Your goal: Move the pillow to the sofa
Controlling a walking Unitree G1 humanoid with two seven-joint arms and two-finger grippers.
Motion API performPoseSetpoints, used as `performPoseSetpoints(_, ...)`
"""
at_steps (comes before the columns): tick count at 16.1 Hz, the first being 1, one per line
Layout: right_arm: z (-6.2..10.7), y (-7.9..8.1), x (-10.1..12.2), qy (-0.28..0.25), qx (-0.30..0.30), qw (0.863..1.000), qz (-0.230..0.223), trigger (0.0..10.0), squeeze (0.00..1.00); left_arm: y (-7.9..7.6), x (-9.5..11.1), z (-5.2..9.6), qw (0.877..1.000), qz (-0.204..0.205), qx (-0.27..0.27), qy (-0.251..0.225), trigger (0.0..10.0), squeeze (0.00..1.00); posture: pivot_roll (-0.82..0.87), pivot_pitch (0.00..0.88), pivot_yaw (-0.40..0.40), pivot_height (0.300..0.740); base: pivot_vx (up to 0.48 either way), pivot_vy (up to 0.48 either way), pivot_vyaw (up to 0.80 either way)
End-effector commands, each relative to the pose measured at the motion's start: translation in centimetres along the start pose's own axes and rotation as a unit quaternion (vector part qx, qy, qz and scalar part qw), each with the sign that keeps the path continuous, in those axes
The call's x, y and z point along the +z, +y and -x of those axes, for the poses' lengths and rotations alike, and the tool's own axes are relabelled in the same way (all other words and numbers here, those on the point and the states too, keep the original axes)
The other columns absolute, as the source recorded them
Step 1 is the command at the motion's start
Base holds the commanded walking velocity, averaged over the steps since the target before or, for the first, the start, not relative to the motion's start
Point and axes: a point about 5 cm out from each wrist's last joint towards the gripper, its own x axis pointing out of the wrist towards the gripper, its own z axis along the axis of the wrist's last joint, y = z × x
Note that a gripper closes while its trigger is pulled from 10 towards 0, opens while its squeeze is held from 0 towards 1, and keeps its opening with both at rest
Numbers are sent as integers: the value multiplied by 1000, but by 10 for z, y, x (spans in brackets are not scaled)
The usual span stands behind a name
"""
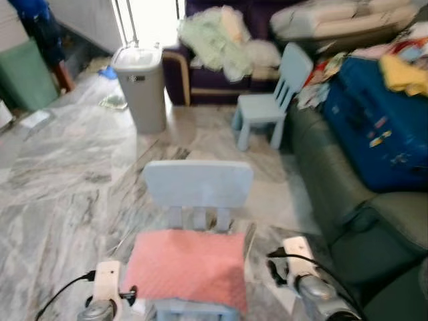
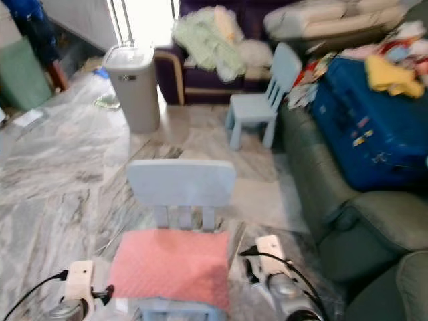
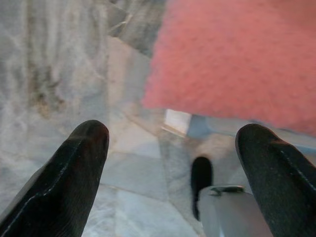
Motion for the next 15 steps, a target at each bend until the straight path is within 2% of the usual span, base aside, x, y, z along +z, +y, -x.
performPoseSetpoints(1,0,-10,3,-4,-8,1000,4,10000,0,-1,-1,0,1000,8,4,4,10000,0,-44,0,16,740,0,0,0)
performPoseSetpoints(4,1,-9,3,-8,-6,1000,5,10000,0,0,-4,0,1000,20,4,12,10000,0,-43,0,13,740,0,0,0)
performPoseSetpoints(13,0,-5,3,-8,-3,1000,-3,10000,0,-1,-7,1,1000,25,3,18,10000,0,-44,0,13,740,0,476,0)
performPoseSetpoints(15,0,-5,3,-7,-3,1000,-4,10000,0,1,-7,1,1000,18,7,14,10000,0,-43,0,13,740,0,161,0)
